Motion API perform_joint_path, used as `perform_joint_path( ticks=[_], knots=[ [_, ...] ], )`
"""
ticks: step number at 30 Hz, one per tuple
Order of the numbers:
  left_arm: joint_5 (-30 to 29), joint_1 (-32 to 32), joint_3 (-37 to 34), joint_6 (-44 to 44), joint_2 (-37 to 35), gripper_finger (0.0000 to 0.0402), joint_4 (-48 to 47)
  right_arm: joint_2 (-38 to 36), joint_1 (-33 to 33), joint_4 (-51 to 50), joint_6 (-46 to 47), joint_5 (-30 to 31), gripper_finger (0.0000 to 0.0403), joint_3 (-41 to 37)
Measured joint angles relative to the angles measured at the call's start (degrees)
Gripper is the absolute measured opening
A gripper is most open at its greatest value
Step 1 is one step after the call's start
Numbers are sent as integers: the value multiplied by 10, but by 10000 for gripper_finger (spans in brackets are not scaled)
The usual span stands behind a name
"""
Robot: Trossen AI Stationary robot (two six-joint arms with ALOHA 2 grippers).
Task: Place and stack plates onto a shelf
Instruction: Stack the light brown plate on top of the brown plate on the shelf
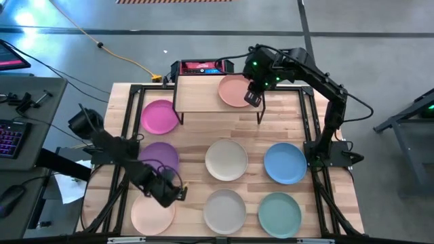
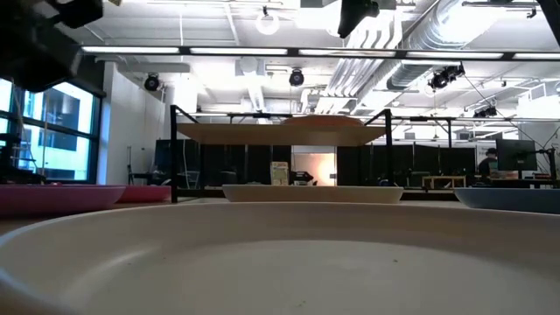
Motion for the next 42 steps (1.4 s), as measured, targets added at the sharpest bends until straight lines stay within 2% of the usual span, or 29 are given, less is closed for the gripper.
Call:
perform_joint_path(
  ticks=[9,19,24,29,36,42],
  knots=[
    [-2,-31,0,-70,40,72,31,0,0,0,-1,-1,62,0],
    [-3,-40,14,-67,43,72,22,0,0,0,-1,-2,62,0],
    [18,-65,39,-75,36,72,-76,0,0,0,-1,-2,62,0],
    [30,-81,46,-78,-11,72,-164,0,0,0,-1,-2,62,0],
    [32,-75,46,12,-105,72,-314,0,0,0,-1,-5,62,0],
    [39,-56,46,166,-154,72,-382,0,0,0,-1,-5,62,0]
  ],
)
